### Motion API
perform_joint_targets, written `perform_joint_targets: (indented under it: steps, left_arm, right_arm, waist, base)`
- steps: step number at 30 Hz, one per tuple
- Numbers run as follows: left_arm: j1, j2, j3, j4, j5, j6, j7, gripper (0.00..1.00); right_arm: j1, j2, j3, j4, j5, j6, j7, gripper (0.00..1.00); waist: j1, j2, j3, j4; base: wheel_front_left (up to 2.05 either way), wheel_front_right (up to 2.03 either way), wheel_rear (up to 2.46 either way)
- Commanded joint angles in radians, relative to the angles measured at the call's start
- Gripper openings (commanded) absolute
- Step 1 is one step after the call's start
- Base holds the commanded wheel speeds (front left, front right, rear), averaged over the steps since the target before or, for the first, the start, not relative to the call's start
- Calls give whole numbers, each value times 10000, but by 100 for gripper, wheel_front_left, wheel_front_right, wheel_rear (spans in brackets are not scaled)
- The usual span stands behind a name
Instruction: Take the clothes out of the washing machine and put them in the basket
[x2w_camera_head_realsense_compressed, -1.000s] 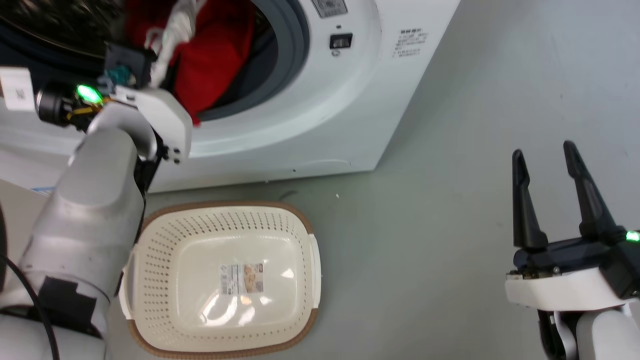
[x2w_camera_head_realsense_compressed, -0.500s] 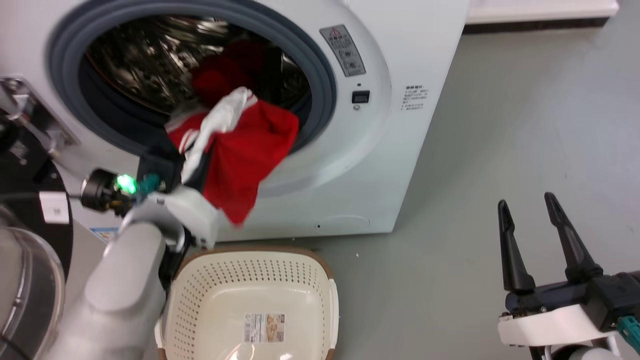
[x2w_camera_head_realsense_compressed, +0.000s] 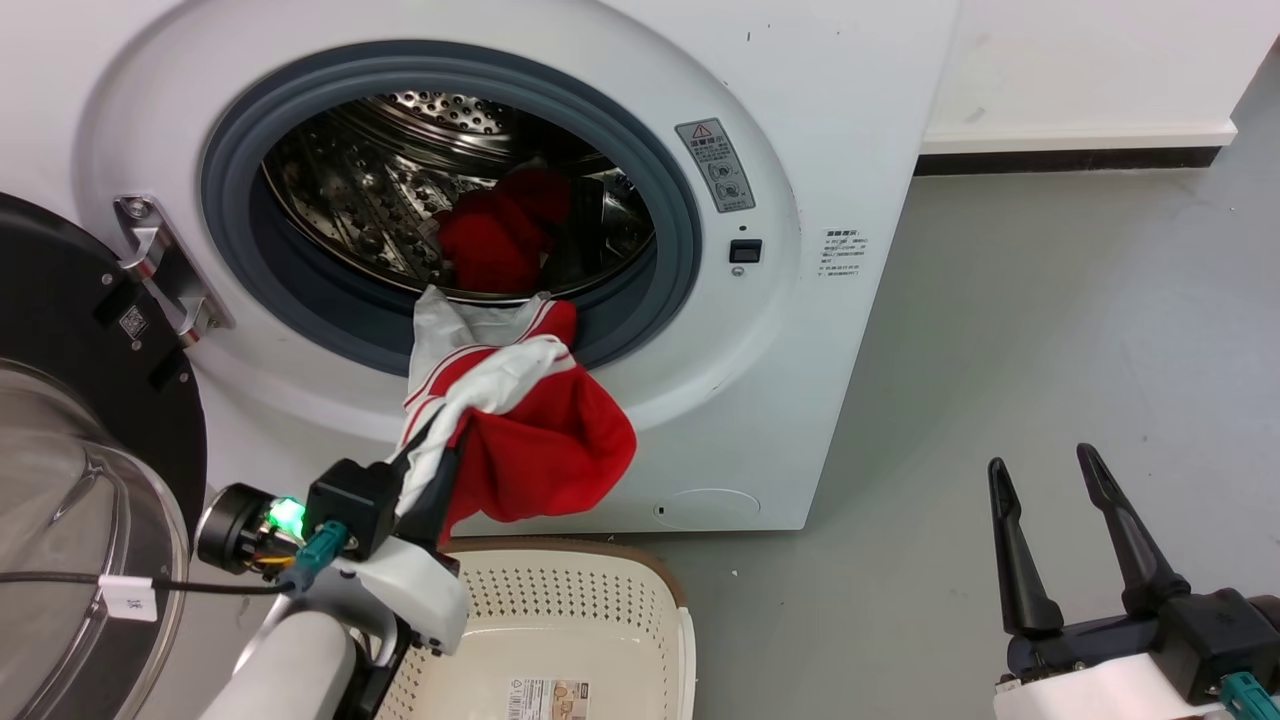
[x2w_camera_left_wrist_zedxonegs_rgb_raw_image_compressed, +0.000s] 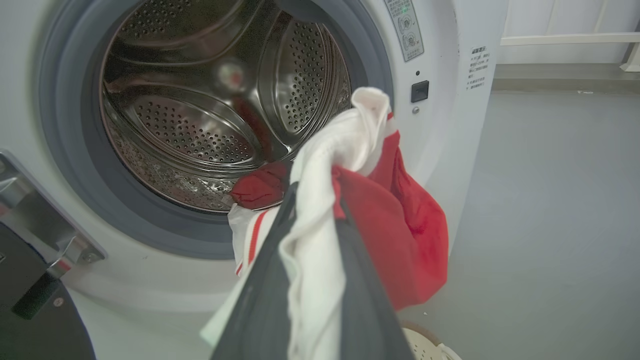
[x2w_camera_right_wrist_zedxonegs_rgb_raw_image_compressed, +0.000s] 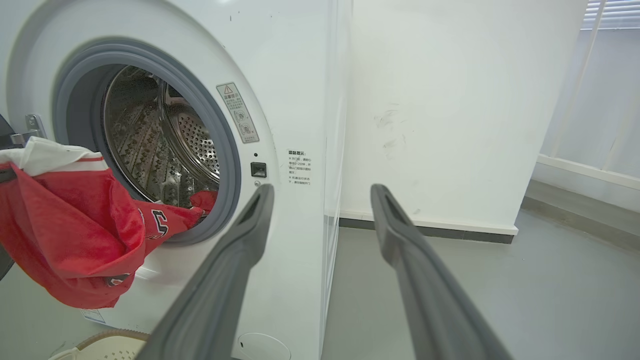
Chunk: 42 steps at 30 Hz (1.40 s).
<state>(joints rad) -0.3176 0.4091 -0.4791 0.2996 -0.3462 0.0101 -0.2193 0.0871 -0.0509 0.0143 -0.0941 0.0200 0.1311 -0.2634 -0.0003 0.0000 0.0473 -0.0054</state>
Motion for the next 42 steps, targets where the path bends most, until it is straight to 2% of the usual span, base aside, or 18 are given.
perform_joint_targets:
  steps: [1, 8, 13, 22, 32, 42]
  left_arm:
    - [226, 58, -26, -337, -35, 95, 94, 0]
    - [793, 99, -157, -998, -207, 219, 463, 0]
    - [1003, -74, -258, -638, -452, 118, 568, 0]
    - [528, -764, -502, 2079, -803, -456, 18, 0]
    - [-458, -1668, -910, 5371, -849, -1069, -363, 0]
    - [-1585, -2343, -1108, 7914, -1049, -1329, -454, 0]
  right_arm:
    - [126, 11, 2, 7, 53, -7, -21, 100]
    - [-92, 11, 69, -34, 42, -7, -21, 100]
    - [-498, 11, 79, -101, 30, -7, -21, 100]
    - [-1156, 11, -24, -234, 75, -7, -21, 100]
    - [-1757, 13, -175, -336, 234, -7, -21, 100]
    - [-2323, 13, -193, -460, 342, -7, -21, 100]
  waist:
    - [3, 0, -16, 25]
    - [3, 0, 239, -74]
    - [3, 0, 853, -327]
    - [3, 0, 2119, -855]
    - [3, 0, 3223, -1060]
    - [3, 0, 4359, -1166]
  base:
    - [0, 0, 0]
    - [0, 0, 0]
    - [0, 0, 0]
    - [0, 0, 0]
    - [0, 0, 0]
    - [0, 0, 0]
